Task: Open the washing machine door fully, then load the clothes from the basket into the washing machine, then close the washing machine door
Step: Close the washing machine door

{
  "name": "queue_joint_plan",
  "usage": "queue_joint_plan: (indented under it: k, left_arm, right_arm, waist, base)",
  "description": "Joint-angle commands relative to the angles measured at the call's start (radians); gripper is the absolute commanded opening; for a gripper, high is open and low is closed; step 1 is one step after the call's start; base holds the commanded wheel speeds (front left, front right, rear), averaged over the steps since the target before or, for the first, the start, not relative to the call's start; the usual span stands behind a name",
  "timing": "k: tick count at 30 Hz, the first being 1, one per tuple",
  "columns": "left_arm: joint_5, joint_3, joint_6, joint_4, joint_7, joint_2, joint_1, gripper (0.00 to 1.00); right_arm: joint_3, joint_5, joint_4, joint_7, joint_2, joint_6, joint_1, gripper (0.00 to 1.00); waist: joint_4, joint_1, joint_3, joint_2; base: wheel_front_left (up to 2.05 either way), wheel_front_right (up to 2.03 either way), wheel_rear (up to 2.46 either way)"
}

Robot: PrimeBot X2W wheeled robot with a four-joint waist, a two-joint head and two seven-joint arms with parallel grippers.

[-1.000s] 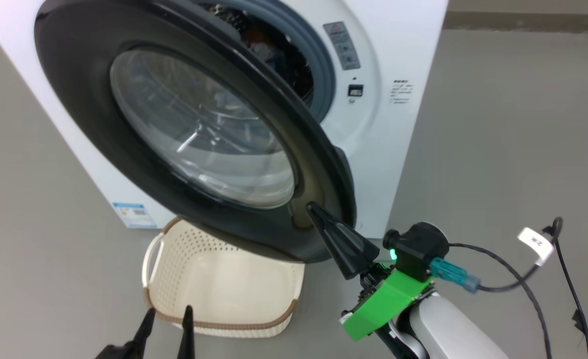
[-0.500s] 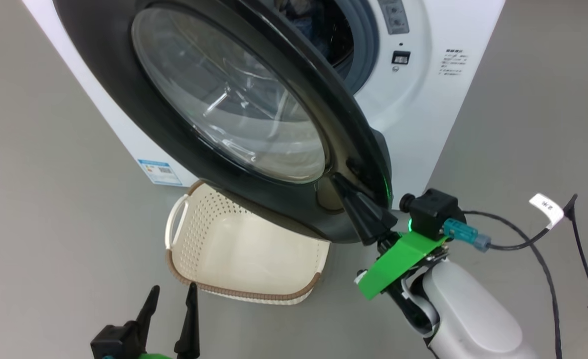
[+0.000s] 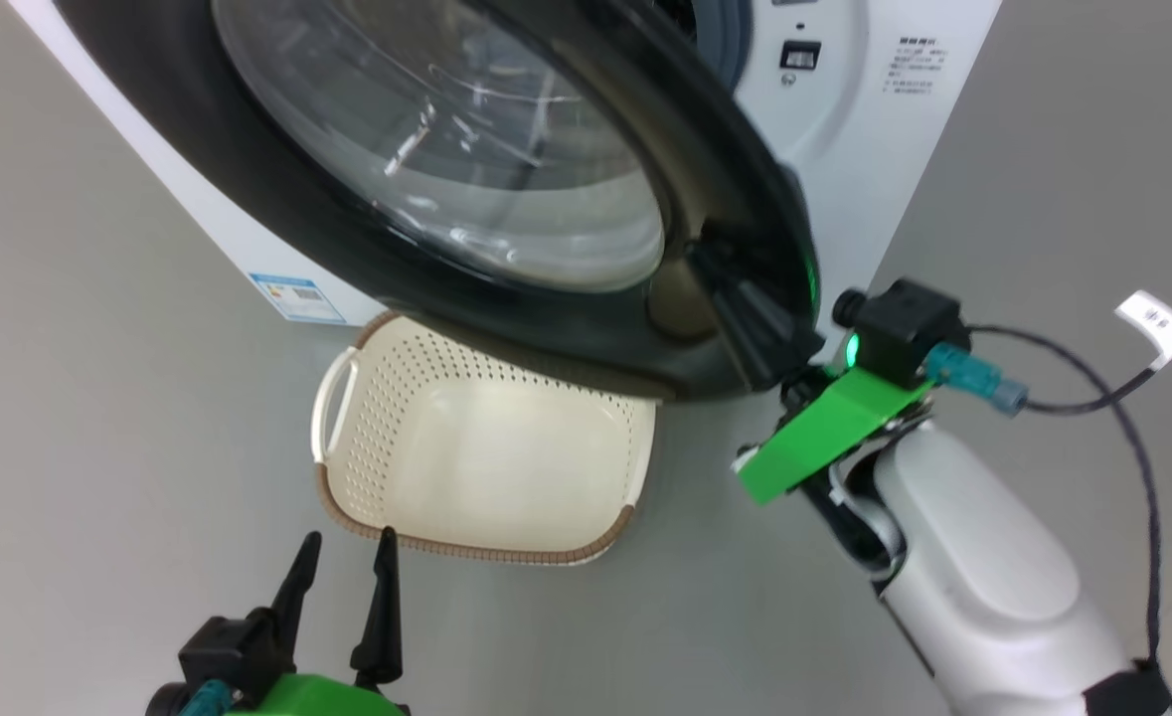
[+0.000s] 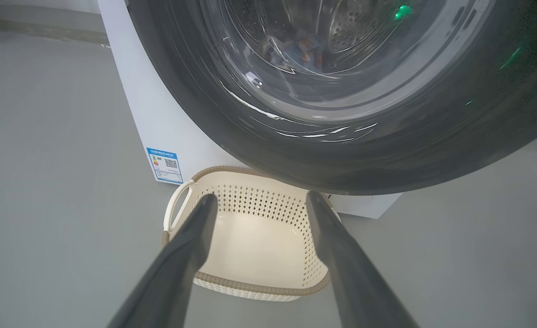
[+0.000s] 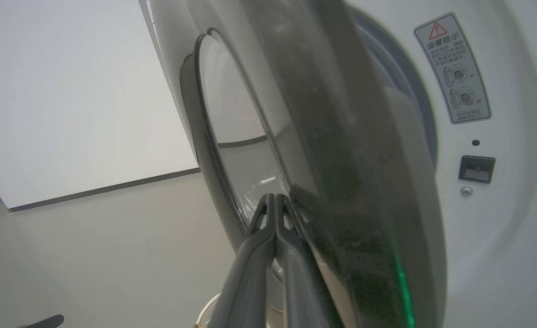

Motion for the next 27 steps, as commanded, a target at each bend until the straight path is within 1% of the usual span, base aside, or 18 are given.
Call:
queue_joint_plan:
  k: [1, 8, 17, 27]
  left_arm:
    - [-0.012, 0.026, -0.005, -0.024, -0.014, 0.007, -0.032, 1.0]
    - [-0.034, -0.026, -0.001, -0.026, -0.014, 0.007, -0.076, 1.0]
    - [-0.038, -0.078, -0.009, -0.034, -0.014, 0.007, -0.127, 1.0]
    - [-0.051, -0.113, -0.004, -0.048, -0.014, 0.007, -0.144, 1.0]
  right_arm:
    - [-0.006, -0.011, -0.022, -0.005, 0.001, 0.001, -0.038, 0.0]
    - [-0.051, -0.006, 0.003, -0.005, -0.032, 0.001, -0.099, 0.0]
    - [-0.082, -0.016, 0.065, -0.005, -0.07, 0.001, -0.203, 0.0]
    - [-0.139, -0.065, 0.112, -0.005, -0.108, 0.001, -0.323, 0.0]
  waist:
    - [-0.009, 0.0, 0.031, -0.0001]
    - [0.009, 0.0, 0.076, -0.0001]
    - [0.06, 0.0, 0.133, -0.0001]
    - [0.08, 0.0, 0.181, -0.0001]
  base:
    - [0.0, 0.0, 0.0]
    - [0.0, 0.0, 0.0]
    - [0.0, 0.0, 0.0]
    - [0.0, 0.0, 0.0]
